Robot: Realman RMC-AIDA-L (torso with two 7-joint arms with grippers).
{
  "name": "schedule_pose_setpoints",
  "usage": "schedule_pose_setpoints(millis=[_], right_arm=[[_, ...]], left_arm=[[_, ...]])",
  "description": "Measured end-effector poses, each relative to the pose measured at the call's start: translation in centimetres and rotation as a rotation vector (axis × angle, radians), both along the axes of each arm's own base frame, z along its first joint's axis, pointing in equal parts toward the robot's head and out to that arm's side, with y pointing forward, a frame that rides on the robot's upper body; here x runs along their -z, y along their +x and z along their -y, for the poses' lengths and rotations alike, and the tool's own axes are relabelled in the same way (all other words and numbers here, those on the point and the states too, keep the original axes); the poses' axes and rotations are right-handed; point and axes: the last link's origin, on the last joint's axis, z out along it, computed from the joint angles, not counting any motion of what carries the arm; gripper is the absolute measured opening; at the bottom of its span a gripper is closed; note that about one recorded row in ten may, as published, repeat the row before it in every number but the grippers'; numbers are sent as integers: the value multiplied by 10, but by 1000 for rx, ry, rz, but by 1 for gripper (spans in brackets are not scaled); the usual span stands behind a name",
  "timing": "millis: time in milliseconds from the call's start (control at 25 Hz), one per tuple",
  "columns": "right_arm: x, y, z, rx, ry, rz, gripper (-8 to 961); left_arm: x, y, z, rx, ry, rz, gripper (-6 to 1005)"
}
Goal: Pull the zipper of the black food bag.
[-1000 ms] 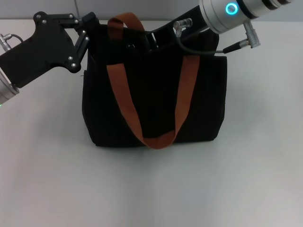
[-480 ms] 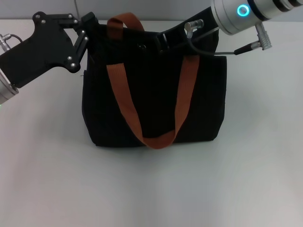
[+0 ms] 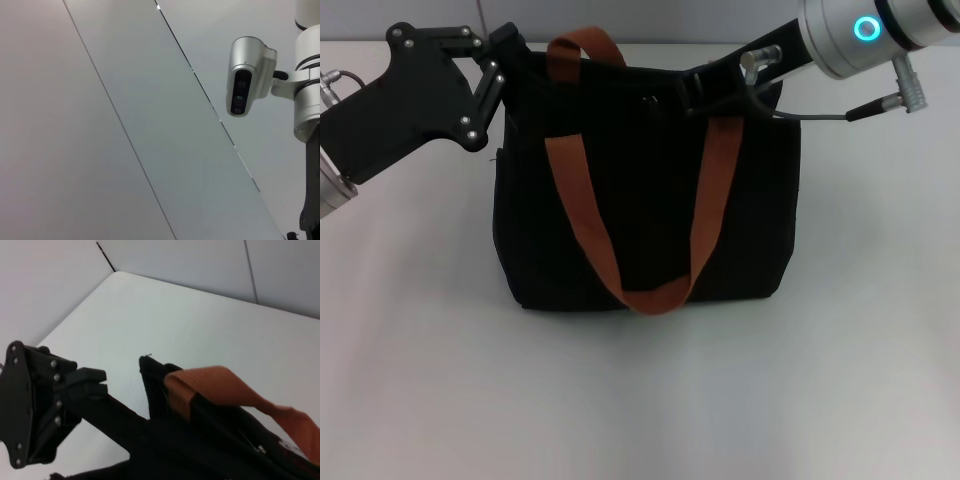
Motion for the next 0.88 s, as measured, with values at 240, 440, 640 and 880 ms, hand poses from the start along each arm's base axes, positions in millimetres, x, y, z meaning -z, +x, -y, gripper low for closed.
schedule_pose_setpoints(millis=[240,440,640,880], right_arm=[[-6,4,2,13,21,12,-1],[-13,8,2,22,37,11,-1],[-21,14,1,43,55,17,-1],[-28,20,1,62,76,33,-1]], left_arm=[[0,0,0,0,1,1,34],[0,0,0,0,1,1,34],[0,0,0,0,1,1,35],[0,-1,0,-2,2,2,35]])
